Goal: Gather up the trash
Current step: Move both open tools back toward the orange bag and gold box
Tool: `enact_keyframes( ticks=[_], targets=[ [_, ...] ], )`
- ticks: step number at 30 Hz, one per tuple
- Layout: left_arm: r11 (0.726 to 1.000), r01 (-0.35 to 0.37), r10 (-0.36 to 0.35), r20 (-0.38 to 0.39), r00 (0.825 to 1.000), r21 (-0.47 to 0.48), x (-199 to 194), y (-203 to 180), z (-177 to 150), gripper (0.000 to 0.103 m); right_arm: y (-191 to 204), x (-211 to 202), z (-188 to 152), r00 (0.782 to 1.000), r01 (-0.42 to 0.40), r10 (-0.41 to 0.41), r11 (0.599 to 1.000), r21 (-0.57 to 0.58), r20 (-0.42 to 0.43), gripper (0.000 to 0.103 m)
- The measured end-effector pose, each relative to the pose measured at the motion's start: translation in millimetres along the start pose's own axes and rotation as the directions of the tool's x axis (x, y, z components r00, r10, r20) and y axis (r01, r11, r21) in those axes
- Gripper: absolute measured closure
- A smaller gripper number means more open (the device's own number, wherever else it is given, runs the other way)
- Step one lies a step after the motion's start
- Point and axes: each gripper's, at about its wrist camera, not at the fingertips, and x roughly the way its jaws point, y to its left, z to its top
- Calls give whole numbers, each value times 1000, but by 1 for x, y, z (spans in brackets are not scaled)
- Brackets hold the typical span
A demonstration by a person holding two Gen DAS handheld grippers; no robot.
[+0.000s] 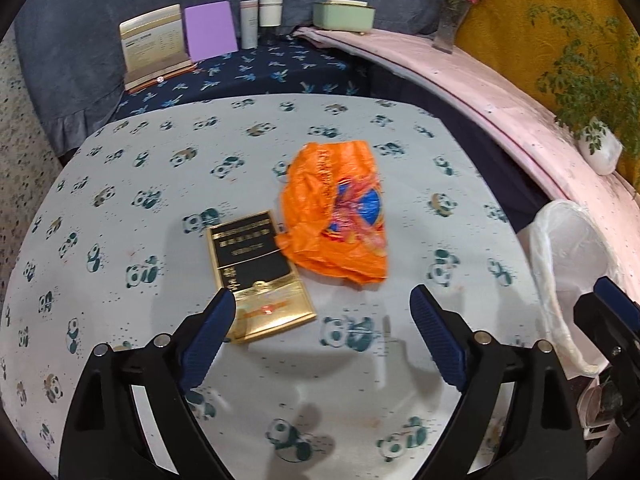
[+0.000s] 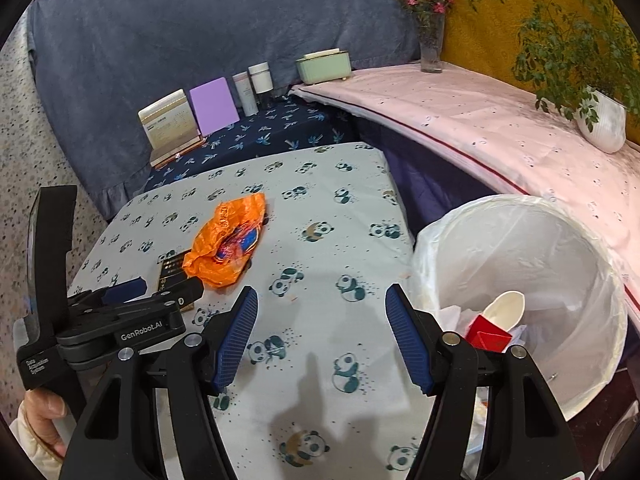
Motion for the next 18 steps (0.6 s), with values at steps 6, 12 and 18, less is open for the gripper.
enact_keyframes(
  ticks=[6,12,18],
  targets=[
    [999,-35,33,-46,998,-40,18,21,-3,18,16,19,-2,999,-18,18,1000,2,-29,39],
    [997,-46,42,-73,996,-60,34,32,-1,18,30,41,-1,998,-32,33,999,8,-57,39],
    [997,-41,34,-92,995,-73,48,43,3,22,44,64,1,995,-51,51,999,8,-82,39]
  ],
)
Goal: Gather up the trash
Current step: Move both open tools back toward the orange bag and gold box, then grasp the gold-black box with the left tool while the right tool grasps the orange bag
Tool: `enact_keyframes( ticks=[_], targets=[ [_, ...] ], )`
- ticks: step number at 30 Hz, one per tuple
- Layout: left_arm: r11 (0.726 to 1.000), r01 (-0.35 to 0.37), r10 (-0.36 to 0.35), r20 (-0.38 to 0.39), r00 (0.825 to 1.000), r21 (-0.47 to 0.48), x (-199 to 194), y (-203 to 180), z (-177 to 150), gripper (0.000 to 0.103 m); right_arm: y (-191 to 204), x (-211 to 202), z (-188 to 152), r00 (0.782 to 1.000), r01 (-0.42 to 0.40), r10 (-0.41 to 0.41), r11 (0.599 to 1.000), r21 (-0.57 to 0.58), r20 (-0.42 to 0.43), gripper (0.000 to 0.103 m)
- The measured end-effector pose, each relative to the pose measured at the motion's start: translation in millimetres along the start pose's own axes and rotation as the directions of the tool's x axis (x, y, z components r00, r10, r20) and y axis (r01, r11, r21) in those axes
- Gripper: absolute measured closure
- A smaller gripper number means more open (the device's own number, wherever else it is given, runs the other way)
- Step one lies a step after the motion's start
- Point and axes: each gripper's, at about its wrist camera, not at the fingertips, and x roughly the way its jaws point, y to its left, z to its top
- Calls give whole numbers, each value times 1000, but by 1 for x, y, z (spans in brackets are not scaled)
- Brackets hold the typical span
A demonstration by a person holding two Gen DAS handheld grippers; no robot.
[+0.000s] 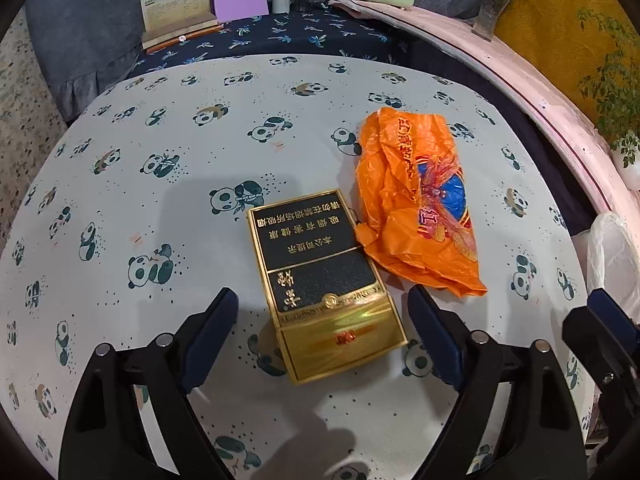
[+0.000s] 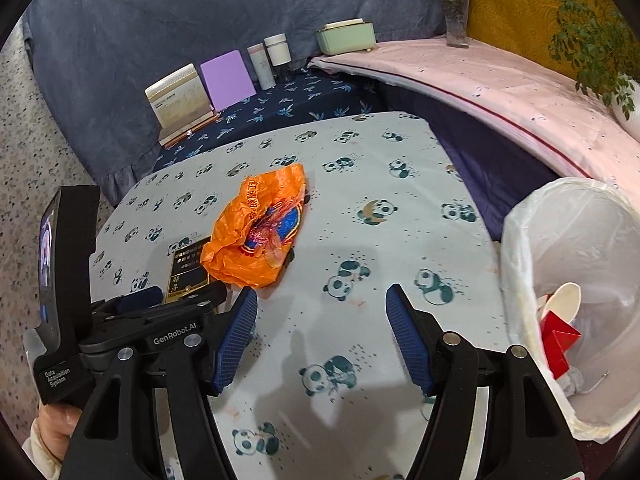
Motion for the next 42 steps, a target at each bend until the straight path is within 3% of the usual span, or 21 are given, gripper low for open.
enact_keyframes(
  ticks=[5,19,24,26,32,42],
  targets=[
    [1000,6,-7,15,1000,25,0,6,3,41,9,20,4,999,-22,22,1000,5,-23,39],
    [999,47,-47,22,999,7,-5,37,4,45,29,74,18,997,-32,32,999,5,-72,40],
    [999,50,-50,25,998,5,-3,42,3,45,32,82,20,997,-15,15,1000,-1,-72,53],
    [999,48,-48,28,998,8,-3,41,2,45,34,84,20,997,-8,7,1000,-8,-75,68],
    [999,46,-46,35,998,19,-4,38,1,45,38,84,17,997,-17,16,1000,-12,-80,97],
    [997,69,-71,42,997,32,-18,28,-4,46,29,53,15,1000,-18,18,1000,9,-21,100]
  ],
)
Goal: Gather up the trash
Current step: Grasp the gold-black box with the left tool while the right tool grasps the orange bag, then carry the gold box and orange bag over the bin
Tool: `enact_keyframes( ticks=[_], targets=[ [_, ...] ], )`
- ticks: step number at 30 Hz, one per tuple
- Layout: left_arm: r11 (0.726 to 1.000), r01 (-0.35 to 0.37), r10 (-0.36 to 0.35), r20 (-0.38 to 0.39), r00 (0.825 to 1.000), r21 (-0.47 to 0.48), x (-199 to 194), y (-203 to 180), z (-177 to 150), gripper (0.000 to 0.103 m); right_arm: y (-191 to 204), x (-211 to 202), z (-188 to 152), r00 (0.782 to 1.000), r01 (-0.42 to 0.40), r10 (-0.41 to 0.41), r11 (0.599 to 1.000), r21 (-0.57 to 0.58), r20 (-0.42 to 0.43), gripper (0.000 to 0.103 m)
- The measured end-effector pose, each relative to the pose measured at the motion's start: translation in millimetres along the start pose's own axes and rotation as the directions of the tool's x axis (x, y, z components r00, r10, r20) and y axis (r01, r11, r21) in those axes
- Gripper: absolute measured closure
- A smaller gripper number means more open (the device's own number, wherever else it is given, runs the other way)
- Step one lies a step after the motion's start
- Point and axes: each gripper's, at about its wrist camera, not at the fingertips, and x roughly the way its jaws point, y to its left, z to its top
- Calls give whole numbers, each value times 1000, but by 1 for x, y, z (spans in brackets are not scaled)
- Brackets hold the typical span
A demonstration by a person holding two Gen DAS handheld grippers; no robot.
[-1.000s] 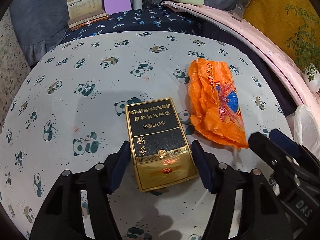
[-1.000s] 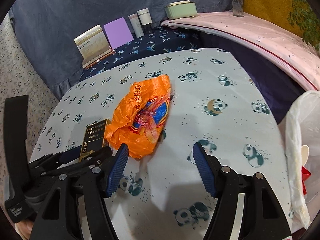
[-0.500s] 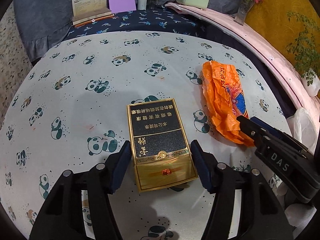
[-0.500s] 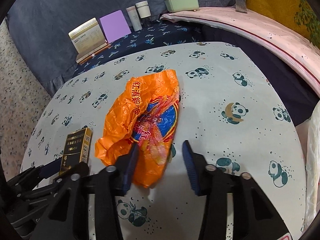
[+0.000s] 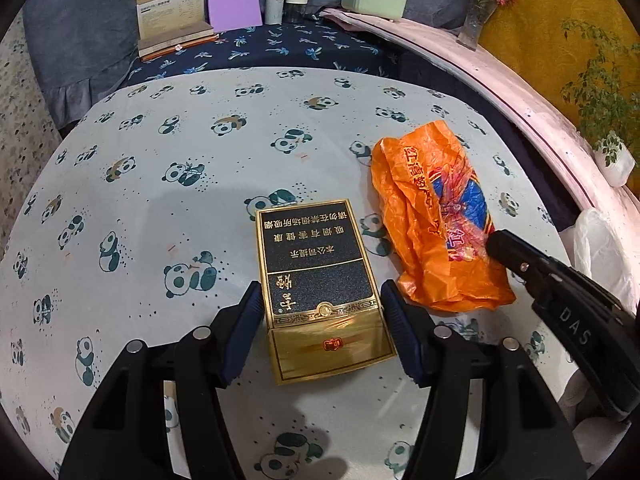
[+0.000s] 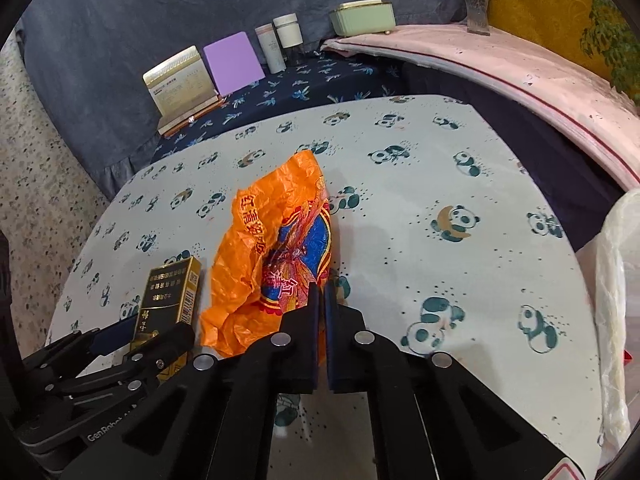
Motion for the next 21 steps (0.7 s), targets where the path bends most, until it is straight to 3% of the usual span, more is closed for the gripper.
enact_keyframes(
  ticks=[10,21],
  targets=[
    [998,34,-36,31,999,55,-25,-37,-3,46,-34,-58,7,994,35,-41,998,55,105,100],
    [982,87,-99,64,993,170,-53,-110,-7,46,-93,-123,4,973,89,-116,986,143,198,100]
  ],
)
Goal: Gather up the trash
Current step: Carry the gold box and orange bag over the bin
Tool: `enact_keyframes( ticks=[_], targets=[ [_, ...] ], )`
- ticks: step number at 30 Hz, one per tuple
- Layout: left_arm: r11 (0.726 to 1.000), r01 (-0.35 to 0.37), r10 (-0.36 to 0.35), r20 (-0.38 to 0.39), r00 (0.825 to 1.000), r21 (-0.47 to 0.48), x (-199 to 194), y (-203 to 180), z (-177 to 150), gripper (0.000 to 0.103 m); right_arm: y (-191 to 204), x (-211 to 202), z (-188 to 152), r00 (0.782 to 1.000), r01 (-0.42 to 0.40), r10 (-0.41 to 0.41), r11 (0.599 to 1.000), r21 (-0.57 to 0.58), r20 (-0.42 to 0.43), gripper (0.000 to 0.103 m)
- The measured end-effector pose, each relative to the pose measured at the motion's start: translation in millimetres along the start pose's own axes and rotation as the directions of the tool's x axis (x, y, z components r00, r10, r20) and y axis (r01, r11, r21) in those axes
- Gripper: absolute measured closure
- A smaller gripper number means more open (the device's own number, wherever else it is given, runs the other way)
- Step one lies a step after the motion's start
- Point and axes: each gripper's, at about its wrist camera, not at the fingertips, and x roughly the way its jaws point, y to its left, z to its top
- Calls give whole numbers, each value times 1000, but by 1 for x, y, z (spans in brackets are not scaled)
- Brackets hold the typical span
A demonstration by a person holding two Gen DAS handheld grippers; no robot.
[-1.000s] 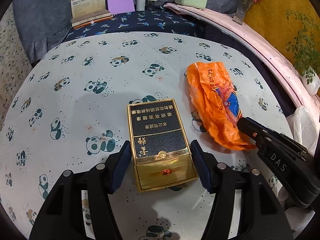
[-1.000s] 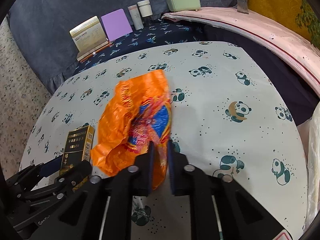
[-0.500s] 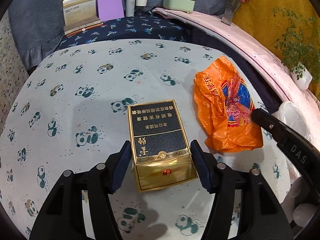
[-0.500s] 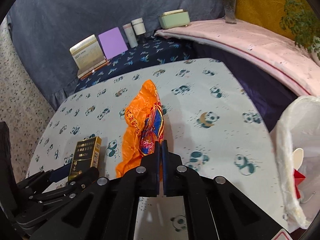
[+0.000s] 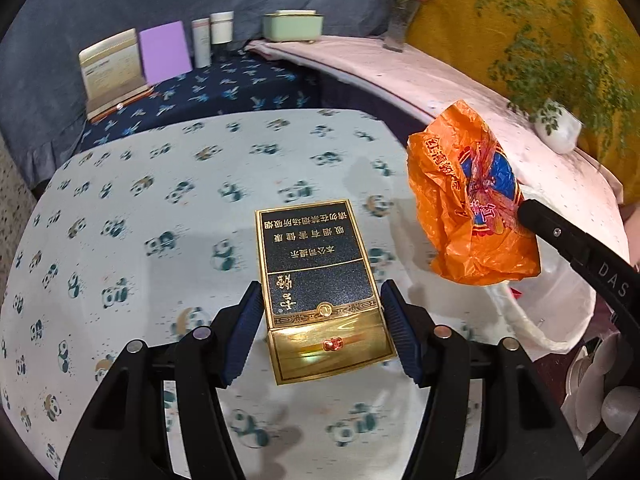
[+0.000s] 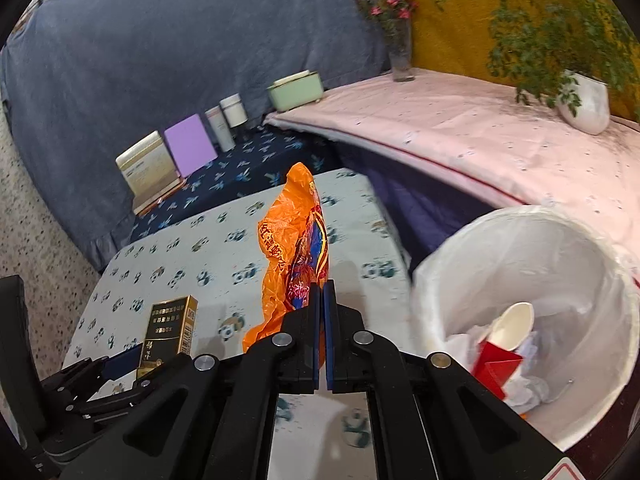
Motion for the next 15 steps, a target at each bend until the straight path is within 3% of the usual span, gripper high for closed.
enact_keyframes(
  ticks=[15],
  targets=[
    [982,106,-108,4,994,157,-10,-111,4,46,-91,-55,-3,992,110,-116,988,104,57,100]
  ],
)
